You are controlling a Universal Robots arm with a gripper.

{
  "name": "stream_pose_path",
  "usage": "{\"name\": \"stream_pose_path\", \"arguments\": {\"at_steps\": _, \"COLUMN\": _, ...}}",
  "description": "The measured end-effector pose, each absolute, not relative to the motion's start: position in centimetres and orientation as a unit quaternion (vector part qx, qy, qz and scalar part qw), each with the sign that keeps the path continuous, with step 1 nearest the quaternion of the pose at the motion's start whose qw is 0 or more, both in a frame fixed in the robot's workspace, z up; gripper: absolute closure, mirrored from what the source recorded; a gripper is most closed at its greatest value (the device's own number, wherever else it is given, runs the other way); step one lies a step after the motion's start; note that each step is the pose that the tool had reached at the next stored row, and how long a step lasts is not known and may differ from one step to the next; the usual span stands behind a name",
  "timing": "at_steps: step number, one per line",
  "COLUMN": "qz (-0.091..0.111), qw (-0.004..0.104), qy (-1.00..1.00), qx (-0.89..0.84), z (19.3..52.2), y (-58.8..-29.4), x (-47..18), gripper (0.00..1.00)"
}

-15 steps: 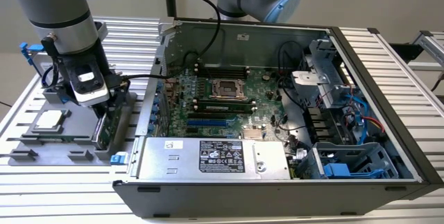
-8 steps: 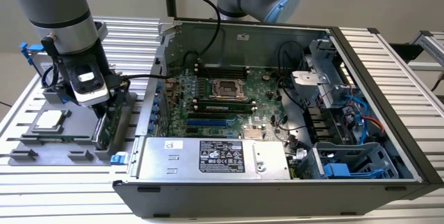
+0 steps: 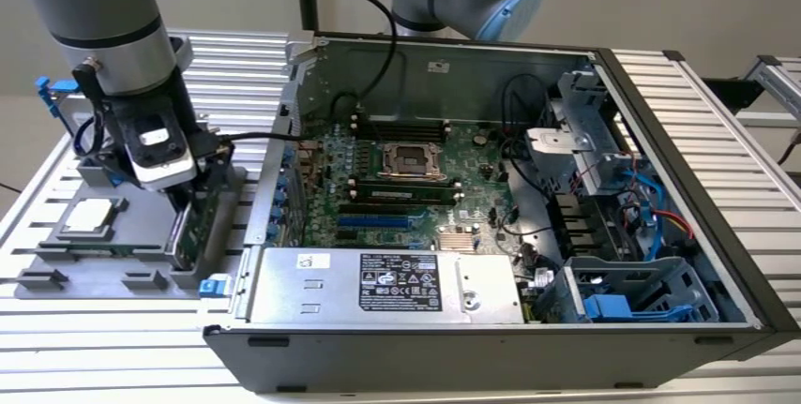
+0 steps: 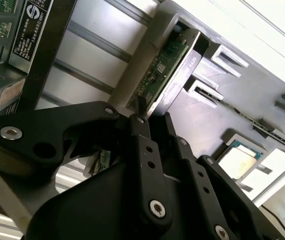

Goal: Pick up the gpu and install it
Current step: 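Pick up the gpu and move the gpu toward the slot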

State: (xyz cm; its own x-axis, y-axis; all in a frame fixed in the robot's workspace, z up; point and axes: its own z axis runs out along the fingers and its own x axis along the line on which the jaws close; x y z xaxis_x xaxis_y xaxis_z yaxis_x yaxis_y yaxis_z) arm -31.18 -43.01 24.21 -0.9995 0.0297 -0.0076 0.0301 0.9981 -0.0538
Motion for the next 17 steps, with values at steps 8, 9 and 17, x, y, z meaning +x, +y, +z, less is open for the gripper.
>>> {"name": "stream_pose_path", "arguments": {"at_steps": 8, "qz": -0.027, "qw": 0.003, "qy": 1.000, "qx": 0.015, "z": 25.2, "y": -43.0, "x": -31.2, "gripper": 1.00}}
{"name": "stream_pose_path", "arguments": {"at_steps": 9, "qz": -0.027, "qw": 0.003, "qy": 1.000, "qx": 0.015, "z": 25.4, "y": -43.0, "x": -31.2, "gripper": 1.00}}
{"name": "stream_pose_path", "arguments": {"at_steps": 17, "qz": -0.027, "qw": 0.003, "qy": 1.000, "qx": 0.015, "z": 26.7, "y": -43.0, "x": -31.2, "gripper": 1.00}}
